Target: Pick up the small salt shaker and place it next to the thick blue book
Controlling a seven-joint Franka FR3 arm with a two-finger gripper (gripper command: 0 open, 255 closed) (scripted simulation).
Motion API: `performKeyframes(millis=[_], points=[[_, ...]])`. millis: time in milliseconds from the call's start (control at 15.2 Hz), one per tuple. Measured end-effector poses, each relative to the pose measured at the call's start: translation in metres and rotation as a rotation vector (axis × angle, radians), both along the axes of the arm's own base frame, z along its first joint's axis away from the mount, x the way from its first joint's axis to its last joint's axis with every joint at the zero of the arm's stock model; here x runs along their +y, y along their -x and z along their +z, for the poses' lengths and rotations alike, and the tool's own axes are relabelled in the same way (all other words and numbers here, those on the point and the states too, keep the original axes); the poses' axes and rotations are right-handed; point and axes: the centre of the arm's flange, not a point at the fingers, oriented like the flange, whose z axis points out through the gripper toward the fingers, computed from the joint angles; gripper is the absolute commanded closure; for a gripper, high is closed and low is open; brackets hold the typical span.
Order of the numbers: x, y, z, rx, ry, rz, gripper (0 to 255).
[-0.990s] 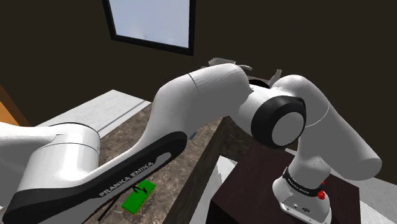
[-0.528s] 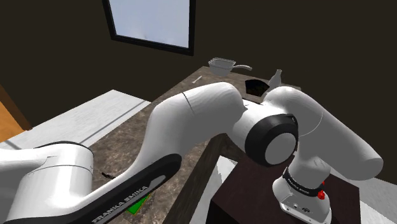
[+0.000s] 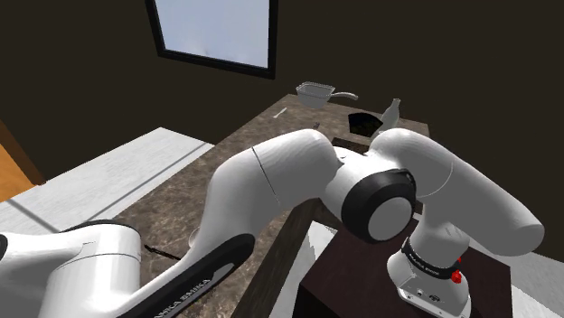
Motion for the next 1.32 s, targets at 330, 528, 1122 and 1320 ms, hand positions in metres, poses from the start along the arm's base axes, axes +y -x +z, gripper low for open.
performKeyframes(millis=[330,528,1122,1320], points=[[0.0,0.0,-0.026,0.0,0.0,0.0,255],[-0.001,0.0,-0.042,0.0,0.0,0.0,255],[-0.001,0.0,-0.084,0.0,0.0,0.0,255],[-0.001,0.0,-0.086,0.0,0.0,0.0,255]])
